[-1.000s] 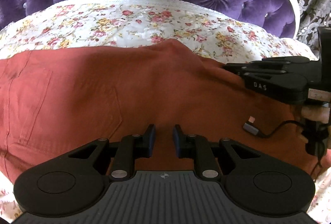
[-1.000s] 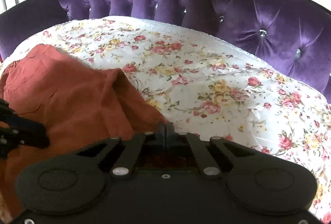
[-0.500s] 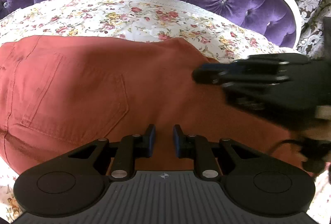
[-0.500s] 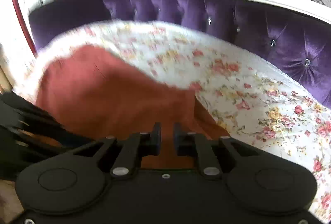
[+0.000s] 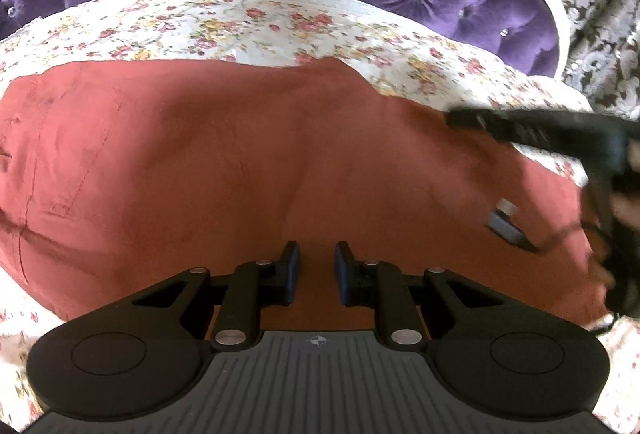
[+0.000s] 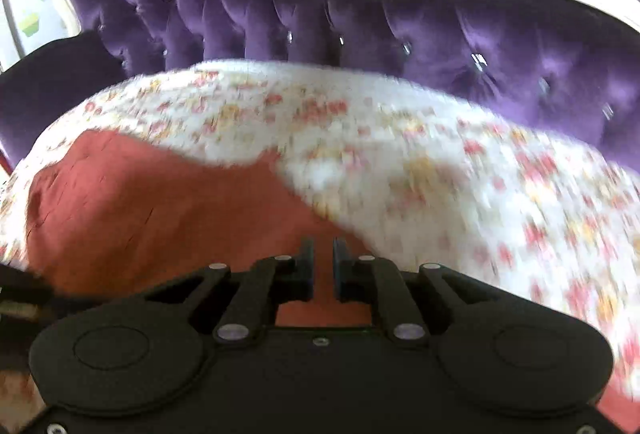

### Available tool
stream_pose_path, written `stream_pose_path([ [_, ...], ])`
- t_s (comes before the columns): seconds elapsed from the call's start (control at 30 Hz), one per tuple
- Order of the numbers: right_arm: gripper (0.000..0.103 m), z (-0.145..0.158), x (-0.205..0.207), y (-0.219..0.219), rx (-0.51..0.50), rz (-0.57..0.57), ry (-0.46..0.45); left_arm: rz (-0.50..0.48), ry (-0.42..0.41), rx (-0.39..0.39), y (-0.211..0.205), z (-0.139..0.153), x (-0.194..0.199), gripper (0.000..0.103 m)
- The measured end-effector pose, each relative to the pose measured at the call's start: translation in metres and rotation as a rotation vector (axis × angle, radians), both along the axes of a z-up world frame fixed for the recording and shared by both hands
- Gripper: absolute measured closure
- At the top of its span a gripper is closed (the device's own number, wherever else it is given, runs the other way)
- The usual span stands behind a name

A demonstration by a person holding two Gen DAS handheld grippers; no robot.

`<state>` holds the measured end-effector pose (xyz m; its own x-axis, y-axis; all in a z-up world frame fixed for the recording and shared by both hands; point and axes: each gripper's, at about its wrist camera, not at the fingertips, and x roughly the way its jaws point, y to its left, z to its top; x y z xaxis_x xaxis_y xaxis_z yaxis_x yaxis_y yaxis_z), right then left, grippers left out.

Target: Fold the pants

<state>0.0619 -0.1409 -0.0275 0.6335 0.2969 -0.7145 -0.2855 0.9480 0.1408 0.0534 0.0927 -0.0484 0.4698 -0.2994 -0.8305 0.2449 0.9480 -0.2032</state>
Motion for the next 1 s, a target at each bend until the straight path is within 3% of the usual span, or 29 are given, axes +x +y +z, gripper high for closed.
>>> stream_pose_path([
  [0.2, 0.083, -0.023, -0.071, -0.023, -0.079, -0.082, 0.102, -0.027, 0.032, 0.032, -0.006, -0.004, -0.022, 0.084],
  [0.4, 0.083, -0.017, -0.135, -0.062, -0.009, -0.214, 0.107, -0.032, 0.017, 0.045, -0.012, 0.001, -0.035, 0.084],
  [0.57, 0.081, -0.001, -0.166, -0.114, 0.037, -0.398, 0.031, -0.103, -0.031, 0.041, -0.044, 0.009, -0.042, 0.084],
  [0.6, 0.079, 0.001, -0.169, -0.127, 0.034, -0.434, 0.016, -0.117, -0.04, 0.04, -0.051, 0.01, -0.042, 0.084],
  [0.67, 0.063, 0.005, -0.169, -0.153, 0.017, -0.498, -0.004, -0.15, -0.058, 0.023, -0.068, 0.01, -0.042, 0.084],
  [0.8, 0.061, 0.008, -0.16, -0.191, -0.016, -0.541, -0.027, -0.181, -0.077, 0.015, -0.097, 0.005, -0.039, 0.084],
  [1.0, 0.061, 0.005, -0.121, -0.184, -0.048, -0.368, -0.08, -0.205, -0.068, 0.054, -0.129, -0.014, -0.033, 0.084],
])
